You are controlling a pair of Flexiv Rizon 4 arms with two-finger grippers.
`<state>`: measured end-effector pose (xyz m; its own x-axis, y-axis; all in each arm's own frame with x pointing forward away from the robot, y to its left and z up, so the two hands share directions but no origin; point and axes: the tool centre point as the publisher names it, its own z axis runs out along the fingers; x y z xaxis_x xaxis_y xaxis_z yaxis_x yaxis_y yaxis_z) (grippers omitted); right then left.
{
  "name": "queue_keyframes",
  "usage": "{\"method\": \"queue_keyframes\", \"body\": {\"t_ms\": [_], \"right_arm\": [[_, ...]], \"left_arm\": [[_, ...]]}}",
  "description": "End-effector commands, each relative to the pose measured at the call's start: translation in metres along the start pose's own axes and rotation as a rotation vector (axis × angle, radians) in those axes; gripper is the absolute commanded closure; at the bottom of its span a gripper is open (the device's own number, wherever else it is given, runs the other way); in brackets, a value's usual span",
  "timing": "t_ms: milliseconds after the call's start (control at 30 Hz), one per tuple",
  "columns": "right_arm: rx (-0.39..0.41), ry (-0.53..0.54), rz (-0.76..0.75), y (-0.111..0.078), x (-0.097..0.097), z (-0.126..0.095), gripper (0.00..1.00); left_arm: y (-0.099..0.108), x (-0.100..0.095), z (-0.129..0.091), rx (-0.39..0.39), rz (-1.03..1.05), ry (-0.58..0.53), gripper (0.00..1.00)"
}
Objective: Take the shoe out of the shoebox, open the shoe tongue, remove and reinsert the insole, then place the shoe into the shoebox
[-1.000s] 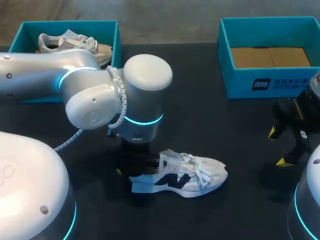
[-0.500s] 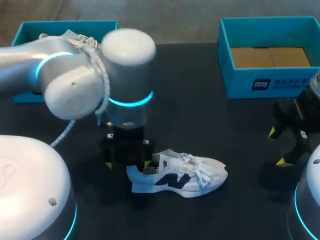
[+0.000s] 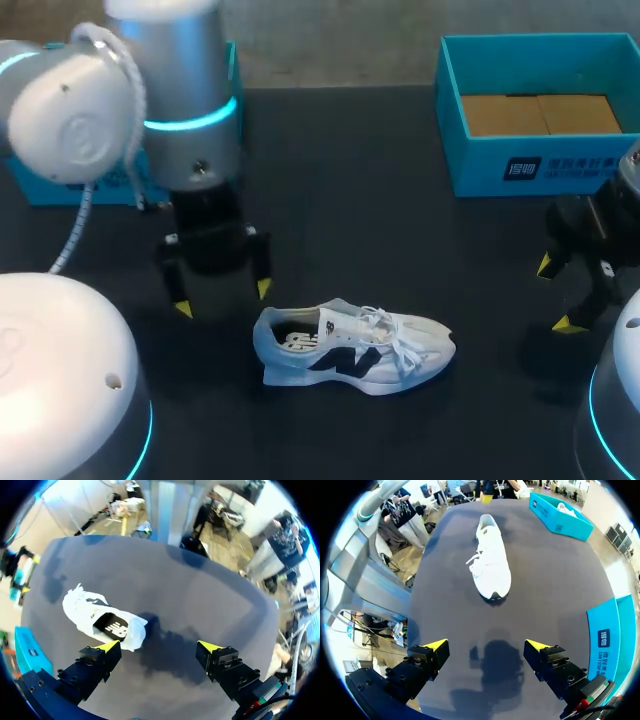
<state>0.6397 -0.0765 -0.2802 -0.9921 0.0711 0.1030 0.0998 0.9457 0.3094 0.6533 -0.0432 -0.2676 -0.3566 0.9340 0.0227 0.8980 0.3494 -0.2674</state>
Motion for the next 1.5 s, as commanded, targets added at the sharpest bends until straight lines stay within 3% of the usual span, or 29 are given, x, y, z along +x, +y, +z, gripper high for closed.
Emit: {"method": "queue_keyframes", "body": {"t_ms": [33, 300, 867, 967, 1100, 1267, 1500], "right_arm": [[0.002, -0.002, 0.001, 0.000, 0.001, 0.001, 0.00], [0.002, -0.002, 0.001, 0.000, 0.001, 0.001, 0.00], [0.002, -0.002, 0.001, 0.000, 0.001, 0.001, 0.00], [0.002, -0.002, 0.001, 0.000, 0.001, 0.001, 0.00], [0.002, -0.002, 0.001, 0.000, 0.001, 0.001, 0.00], [0.002, -0.002, 0.001, 0.000, 0.001, 0.001, 0.00], [0.002, -0.002, 0.001, 0.000, 0.001, 0.001, 0.00]], "left_arm": [[0.007, 0.009, 0.000, 0.058, -0.059, -0.128, 0.00], [-0.001, 0.000, -0.006, 0.176, -0.212, -0.261, 0.00], [-0.001, 0.000, -0.006, 0.176, -0.212, -0.261, 0.00], [0.008, 0.005, -0.006, 0.303, -0.310, -0.437, 0.00], [0.013, 0.019, -0.005, 0.366, -0.390, -0.570, 0.00], [0.015, 0.035, -0.003, 0.490, -0.472, -0.682, 0.00], [0.026, 0.040, 0.016, 0.604, -0.616, -0.780, 0.00]]}}
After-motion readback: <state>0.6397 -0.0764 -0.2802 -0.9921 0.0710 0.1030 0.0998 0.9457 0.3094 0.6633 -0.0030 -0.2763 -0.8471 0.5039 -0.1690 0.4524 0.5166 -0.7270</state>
